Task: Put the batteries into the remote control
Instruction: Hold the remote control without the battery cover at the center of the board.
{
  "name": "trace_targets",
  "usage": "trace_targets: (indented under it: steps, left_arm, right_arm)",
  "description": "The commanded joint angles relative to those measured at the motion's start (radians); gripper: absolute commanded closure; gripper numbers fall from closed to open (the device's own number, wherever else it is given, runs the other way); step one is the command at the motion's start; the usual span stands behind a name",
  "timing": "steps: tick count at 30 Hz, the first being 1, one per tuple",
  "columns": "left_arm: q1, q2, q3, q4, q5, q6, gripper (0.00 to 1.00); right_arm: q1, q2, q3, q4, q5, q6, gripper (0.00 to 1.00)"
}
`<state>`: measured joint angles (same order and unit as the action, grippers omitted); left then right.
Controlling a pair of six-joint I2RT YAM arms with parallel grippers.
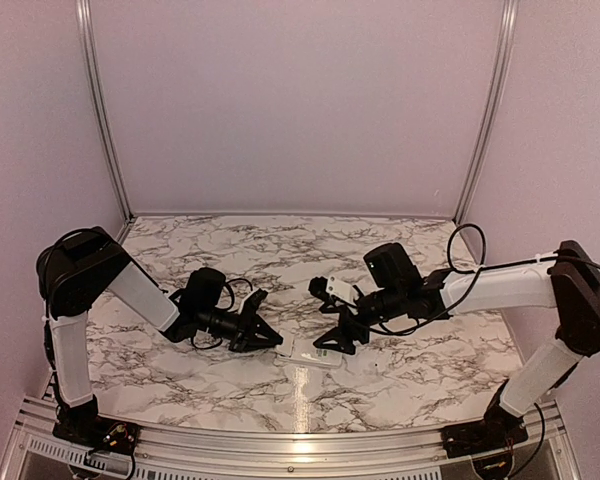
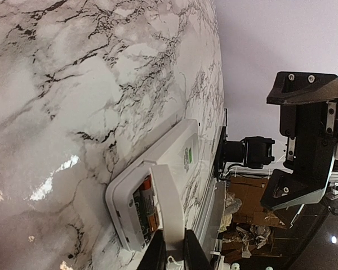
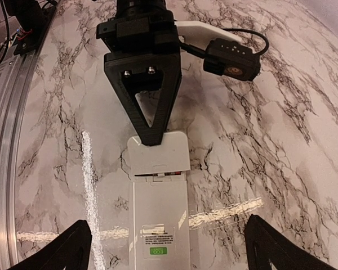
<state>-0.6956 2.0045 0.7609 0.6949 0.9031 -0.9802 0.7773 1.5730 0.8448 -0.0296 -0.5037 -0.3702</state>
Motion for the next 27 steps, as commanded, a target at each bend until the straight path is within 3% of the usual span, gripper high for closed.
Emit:
trace_targets:
  steps: [1, 27]
  left_arm:
    - [0.001, -0.012, 0.005, -0.012, 0.008, -0.019, 1.00]
    - [-0.004, -0.011, -0.012, -0.012, -0.018, -0.054, 1.00]
  right_arm:
    - [0.015, 0.019, 0.042, -0.022, 0.013, -0.013, 0.08]
    - [0.071, 0.179, 0.072, -0.001, 0.105, -0.064, 0.11]
